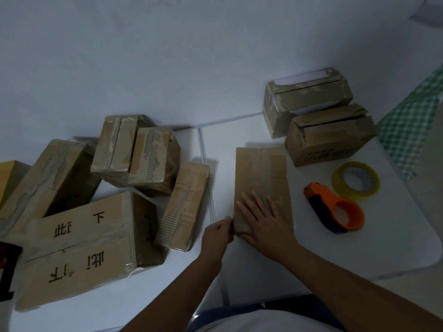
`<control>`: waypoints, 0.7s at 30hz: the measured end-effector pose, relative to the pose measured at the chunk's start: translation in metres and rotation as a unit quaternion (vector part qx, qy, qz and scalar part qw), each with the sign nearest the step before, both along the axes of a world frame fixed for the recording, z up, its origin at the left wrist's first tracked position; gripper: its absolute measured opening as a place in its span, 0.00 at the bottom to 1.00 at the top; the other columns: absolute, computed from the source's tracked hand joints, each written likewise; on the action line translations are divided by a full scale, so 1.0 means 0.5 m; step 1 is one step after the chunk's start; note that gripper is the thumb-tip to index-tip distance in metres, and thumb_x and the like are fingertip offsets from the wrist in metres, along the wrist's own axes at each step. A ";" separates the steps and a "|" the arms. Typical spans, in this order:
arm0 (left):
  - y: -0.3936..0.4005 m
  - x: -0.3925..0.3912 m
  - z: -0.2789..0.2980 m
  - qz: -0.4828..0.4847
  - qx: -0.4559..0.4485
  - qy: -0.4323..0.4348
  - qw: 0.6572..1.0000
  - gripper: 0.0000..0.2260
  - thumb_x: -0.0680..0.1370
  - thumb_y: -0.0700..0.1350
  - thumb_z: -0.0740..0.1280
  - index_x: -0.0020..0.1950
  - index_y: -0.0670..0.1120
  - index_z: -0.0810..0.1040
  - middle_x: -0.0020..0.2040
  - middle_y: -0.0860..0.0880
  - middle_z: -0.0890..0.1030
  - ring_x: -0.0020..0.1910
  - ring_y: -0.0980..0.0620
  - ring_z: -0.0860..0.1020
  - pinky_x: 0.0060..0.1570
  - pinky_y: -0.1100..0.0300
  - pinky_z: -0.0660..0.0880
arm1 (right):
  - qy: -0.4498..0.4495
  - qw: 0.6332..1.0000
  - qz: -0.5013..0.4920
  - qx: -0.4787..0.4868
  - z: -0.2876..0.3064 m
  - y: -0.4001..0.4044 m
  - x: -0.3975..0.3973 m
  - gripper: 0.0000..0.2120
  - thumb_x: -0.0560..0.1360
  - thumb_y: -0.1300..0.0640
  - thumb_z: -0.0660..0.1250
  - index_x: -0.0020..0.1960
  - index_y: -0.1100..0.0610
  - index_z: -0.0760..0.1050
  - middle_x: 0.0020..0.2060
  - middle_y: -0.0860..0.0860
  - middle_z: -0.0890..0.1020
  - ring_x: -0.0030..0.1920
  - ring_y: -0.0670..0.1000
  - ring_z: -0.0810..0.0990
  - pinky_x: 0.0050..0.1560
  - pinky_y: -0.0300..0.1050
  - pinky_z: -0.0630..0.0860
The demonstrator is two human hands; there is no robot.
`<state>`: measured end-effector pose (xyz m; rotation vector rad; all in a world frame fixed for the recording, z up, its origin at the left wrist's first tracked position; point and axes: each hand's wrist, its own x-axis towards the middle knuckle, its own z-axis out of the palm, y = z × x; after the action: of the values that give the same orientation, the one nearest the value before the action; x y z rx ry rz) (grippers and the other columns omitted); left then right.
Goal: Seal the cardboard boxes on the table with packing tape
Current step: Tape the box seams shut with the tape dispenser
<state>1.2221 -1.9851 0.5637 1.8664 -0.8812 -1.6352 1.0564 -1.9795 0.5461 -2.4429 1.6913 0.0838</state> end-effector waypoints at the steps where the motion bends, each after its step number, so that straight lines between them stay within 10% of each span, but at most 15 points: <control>1: -0.001 -0.008 0.007 -0.008 0.005 0.000 1.000 0.13 0.83 0.46 0.62 0.47 0.46 0.84 0.46 0.44 0.85 0.50 0.47 0.83 0.54 0.52 0.81 | 0.000 1.000 0.000 -0.003 0.002 -0.001 0.000 0.36 0.77 0.34 0.51 0.78 0.55 0.57 0.78 0.54 0.55 0.77 0.58 0.53 0.73 0.61 0.53; 8: 0.021 0.038 0.009 -0.207 -0.059 0.061 0.975 0.24 0.78 0.32 0.65 0.68 0.54 0.73 0.60 0.59 0.81 0.60 0.64 0.78 0.56 0.69 0.75 | -0.007 1.000 0.000 -0.007 0.004 0.002 0.001 0.36 0.78 0.34 0.50 0.78 0.56 0.58 0.78 0.54 0.55 0.77 0.58 0.54 0.73 0.62 0.54; 13: -0.021 0.053 -0.006 -0.377 -0.208 -0.142 0.891 0.27 0.78 0.45 0.71 0.75 0.50 0.67 0.67 0.51 0.78 0.61 0.59 0.78 0.55 0.76 0.71 | 0.021 1.000 0.017 -0.005 0.003 -0.004 -0.004 0.43 0.72 0.31 0.60 0.78 0.56 0.58 0.78 0.56 0.56 0.77 0.60 0.54 0.74 0.63 0.55; 21: -0.008 0.040 -0.025 -0.349 -0.224 -0.147 0.898 0.34 0.76 0.53 0.72 0.77 0.55 0.59 0.73 0.53 0.71 0.58 0.65 0.75 0.57 0.69 0.74 | -0.045 0.998 0.043 0.024 0.013 -0.020 -0.020 0.38 0.75 0.30 0.50 0.79 0.48 0.52 0.79 0.51 0.44 0.78 0.57 0.39 0.76 0.61 0.43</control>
<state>1.2421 -1.9892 0.5514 1.5615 -2.0480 -1.3271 1.0466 -1.9893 0.5526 -2.4445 1.5303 0.0231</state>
